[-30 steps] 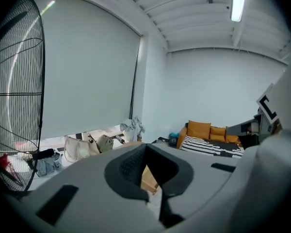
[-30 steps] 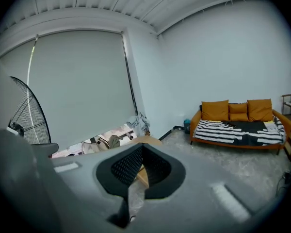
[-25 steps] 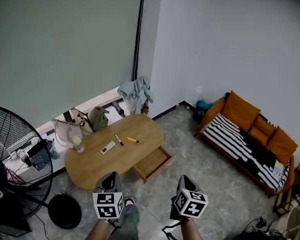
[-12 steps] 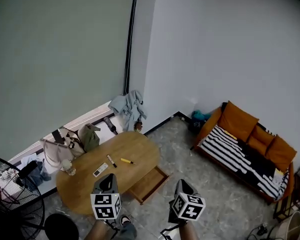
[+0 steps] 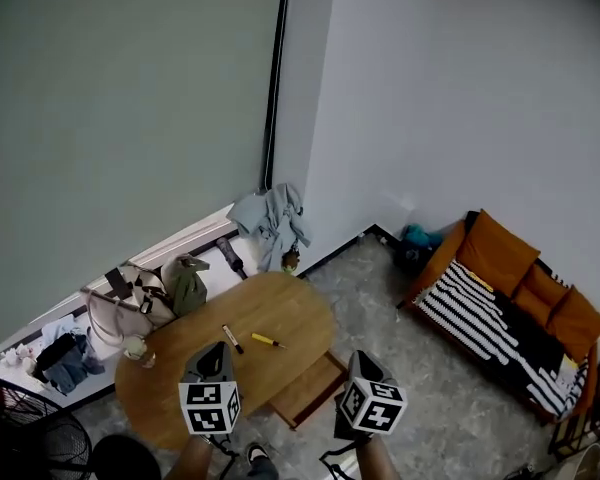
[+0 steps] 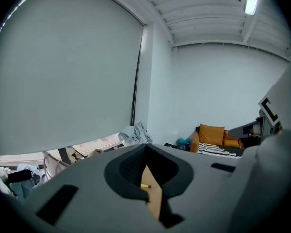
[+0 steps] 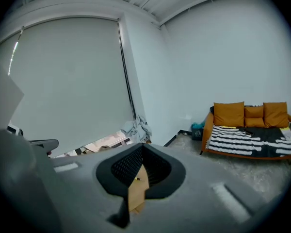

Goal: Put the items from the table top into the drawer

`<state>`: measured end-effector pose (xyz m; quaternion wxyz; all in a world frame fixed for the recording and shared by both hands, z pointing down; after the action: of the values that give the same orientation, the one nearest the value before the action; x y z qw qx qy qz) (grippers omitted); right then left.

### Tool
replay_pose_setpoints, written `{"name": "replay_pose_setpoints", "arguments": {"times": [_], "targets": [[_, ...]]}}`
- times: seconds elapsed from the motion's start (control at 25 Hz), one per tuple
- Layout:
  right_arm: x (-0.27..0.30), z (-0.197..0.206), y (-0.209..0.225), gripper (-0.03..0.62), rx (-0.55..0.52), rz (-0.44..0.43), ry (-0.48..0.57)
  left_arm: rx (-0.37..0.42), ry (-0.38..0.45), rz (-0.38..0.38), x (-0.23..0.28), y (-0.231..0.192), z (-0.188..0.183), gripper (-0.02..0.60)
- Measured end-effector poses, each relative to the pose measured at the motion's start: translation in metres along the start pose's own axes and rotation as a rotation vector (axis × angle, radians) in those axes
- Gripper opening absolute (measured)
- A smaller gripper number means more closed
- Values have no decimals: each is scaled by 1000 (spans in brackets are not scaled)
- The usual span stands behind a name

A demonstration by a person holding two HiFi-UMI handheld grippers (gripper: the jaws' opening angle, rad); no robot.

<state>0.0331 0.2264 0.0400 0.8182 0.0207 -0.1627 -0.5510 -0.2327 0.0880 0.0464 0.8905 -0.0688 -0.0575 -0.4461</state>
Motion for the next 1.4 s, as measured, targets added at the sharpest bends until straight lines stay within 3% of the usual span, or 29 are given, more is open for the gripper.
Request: {"name": "replay_pose_setpoints", "arguments": {"times": [0.2, 0.4, 0.6, 0.88, 1.12, 1.4], "targets": [[36, -10, -8, 5, -45, -11, -20, -28, -24, -6, 33, -12, 2, -8], [61, -13, 15, 5, -50, 8, -55, -31, -64, -4, 65, -2, 6, -8], [98, -23, 44, 5, -82, -28, -102, -73, -73, -72, 87, 15, 10, -8], [147, -34, 48, 5, -129, -112, -128, -106, -103, -154, 101, 20, 25, -6], [172, 0, 47, 5, -149, -162, -225, -159, -168, -224, 99, 17, 56, -6], [198, 56, 48, 5, -162, -176, -312, -199, -250, -252, 108, 12, 109, -6]]}}
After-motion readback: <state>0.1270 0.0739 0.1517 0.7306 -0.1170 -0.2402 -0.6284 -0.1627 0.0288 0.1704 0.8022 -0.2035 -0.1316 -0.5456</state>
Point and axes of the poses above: the fingertips, and each gripper's own axes: x forward along the fingers, y to its right, z out of its underside, the point moved 8 cm from there along -x, backward along the fingers, and after that the axes turned 10 degrees about y, right-handed, at the moved point
